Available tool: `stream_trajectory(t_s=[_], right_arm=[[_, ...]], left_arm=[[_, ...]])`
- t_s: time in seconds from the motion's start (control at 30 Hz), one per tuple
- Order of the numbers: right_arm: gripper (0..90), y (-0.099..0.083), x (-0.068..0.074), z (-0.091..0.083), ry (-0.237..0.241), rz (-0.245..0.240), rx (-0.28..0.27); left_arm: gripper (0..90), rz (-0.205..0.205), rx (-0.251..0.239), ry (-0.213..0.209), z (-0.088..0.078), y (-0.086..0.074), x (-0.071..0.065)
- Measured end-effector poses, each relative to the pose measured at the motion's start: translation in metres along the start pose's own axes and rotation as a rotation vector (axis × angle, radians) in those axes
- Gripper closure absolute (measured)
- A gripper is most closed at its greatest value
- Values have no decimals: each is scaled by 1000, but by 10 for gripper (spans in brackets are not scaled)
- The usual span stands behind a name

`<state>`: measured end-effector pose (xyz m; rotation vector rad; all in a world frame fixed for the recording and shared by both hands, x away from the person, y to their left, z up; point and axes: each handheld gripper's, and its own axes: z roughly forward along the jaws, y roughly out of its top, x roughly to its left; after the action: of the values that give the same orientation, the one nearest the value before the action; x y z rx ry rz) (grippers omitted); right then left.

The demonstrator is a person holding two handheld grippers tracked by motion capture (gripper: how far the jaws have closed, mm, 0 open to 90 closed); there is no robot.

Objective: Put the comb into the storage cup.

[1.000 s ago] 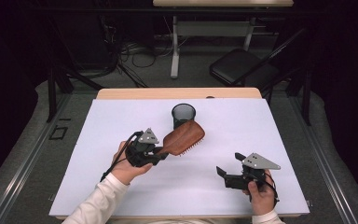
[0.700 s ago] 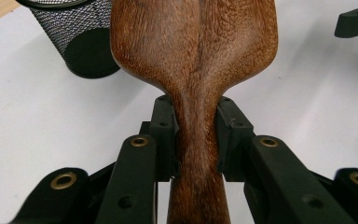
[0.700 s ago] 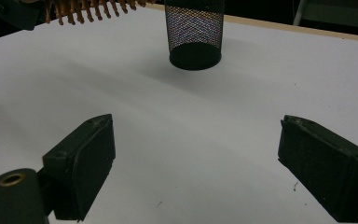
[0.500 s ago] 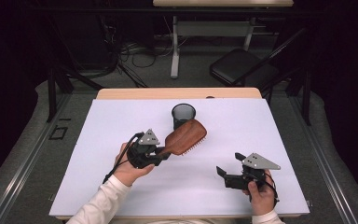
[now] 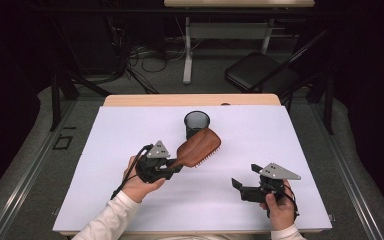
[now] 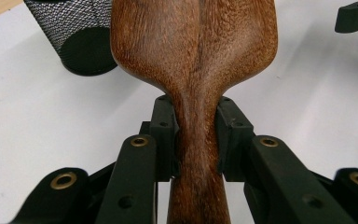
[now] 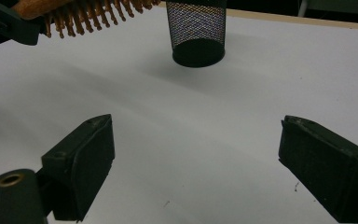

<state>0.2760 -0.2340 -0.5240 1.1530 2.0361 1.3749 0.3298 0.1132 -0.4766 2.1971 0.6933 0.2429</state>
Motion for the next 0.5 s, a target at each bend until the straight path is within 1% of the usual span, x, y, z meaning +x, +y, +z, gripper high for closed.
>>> stream_trajectory(t_s=[0.17, 0.3, 0.4, 0.5], right_arm=[[93, 3, 4, 2, -4, -1, 34], [73, 7, 5, 5, 10, 21, 54], [65, 13, 6, 8, 16, 39, 99], [53, 19, 7, 12, 21, 63, 127]], left_arm=[[719, 2, -3, 4, 0, -1, -1], [719, -2, -9, 6, -1, -1, -2], [719, -2, -9, 6, 0, -1, -2], [719, -7, -12, 8, 1, -2, -2]])
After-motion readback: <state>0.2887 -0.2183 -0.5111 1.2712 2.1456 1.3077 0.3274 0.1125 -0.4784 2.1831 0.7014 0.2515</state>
